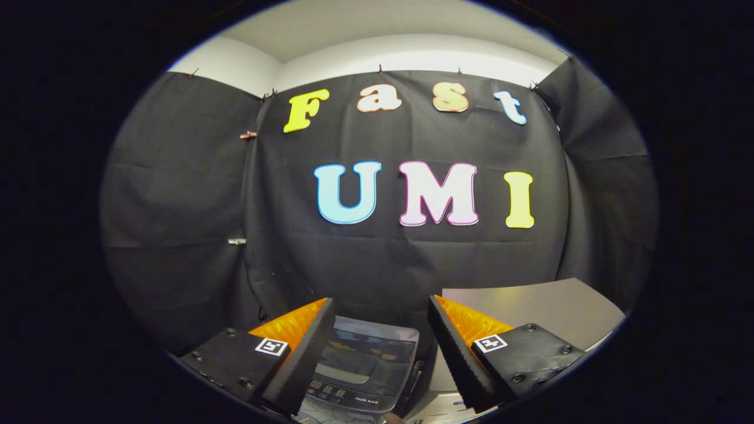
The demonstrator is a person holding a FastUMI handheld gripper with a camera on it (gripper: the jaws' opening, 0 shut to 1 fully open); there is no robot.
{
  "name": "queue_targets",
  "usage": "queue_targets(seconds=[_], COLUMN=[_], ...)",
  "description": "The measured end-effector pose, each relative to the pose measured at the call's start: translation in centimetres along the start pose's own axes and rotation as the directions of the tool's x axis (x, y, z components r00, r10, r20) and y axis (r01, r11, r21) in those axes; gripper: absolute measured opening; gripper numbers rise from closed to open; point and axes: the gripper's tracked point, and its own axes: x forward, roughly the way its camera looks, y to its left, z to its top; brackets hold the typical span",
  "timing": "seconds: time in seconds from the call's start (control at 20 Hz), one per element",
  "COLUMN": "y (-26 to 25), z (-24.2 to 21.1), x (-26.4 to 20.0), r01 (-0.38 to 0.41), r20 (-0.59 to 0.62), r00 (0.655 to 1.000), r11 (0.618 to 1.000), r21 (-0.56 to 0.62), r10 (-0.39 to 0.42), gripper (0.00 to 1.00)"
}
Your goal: Put the clothes into the washing machine and then close the washing machine lid.
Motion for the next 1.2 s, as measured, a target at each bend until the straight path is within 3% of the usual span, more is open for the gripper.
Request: queue_targets(seconds=[0.65,0.9,1.2], y=[-6.4,-9.4,-12.4], z=[6.7,6.8,4.6], x=[-14.5,-17.5,-18.2], r01=[0.033,0.122,0.214], r20=[0.234,0.241,0.157], r00=[0.972,0.963,0.965], r11=[0.999,0.992,0.977], r21=[-0.022,0.009,0.000], r10=[-0.027,-0.121,-0.211], gripper=[0.98,0.98,0.98])
